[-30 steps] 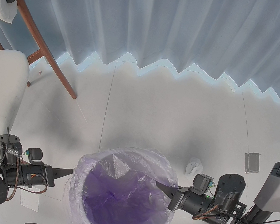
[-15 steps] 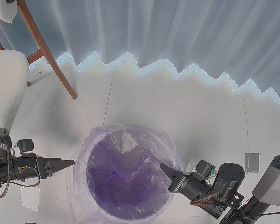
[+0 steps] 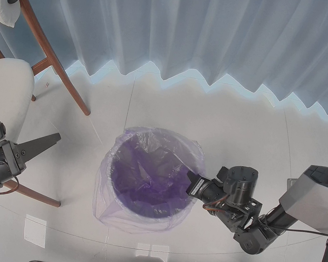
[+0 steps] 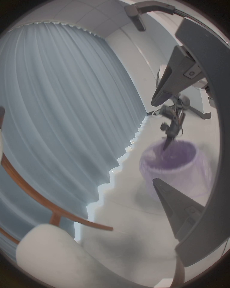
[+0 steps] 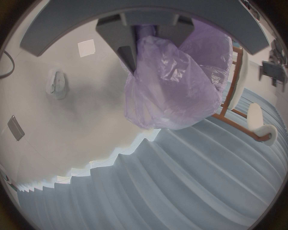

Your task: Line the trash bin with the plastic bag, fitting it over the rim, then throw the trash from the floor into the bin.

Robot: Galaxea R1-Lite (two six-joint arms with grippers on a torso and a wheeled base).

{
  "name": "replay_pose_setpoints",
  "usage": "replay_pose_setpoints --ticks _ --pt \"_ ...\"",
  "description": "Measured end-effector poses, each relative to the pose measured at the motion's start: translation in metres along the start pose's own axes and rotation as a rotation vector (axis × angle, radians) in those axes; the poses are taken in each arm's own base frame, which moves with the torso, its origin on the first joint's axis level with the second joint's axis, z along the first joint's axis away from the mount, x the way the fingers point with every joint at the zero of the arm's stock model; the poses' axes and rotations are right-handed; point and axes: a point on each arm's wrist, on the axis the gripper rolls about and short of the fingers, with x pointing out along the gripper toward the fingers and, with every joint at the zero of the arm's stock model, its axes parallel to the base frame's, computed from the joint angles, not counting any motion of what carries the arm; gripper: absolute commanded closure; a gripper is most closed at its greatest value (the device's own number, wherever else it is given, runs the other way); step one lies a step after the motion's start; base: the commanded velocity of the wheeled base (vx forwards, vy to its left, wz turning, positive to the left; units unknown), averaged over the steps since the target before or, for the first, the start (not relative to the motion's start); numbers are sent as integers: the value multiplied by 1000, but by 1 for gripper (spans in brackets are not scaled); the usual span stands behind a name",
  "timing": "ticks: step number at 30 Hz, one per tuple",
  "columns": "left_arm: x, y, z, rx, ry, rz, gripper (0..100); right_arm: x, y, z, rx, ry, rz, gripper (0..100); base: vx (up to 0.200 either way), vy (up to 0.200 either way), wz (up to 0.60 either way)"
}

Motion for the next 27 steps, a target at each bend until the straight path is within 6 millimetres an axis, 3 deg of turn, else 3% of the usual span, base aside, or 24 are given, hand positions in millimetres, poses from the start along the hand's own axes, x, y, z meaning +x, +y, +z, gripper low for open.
replay_pose_setpoints --ticks 6,11,23,24,27 --pt "-5 -24 5 32 -19 -98 0 35 5 -7 -9 -35 -59 100 0 0 0" --pt "-5 -35 2 35 -5 -149 0 54 6 -28 -26 -20 -75 100 0 0 0" --pt "1 -27 -13 139 54 -140 0 68 2 -51 -70 -12 -92 100 0 0 0" --pt "1 -26 -14 137 59 -138 0 69 1 -52 -70 -16 -92 0 0 0 0" --pt "2 -24 -16 130 69 -132 0 69 0 -53 -67 -15 -92 0 0 0 0"
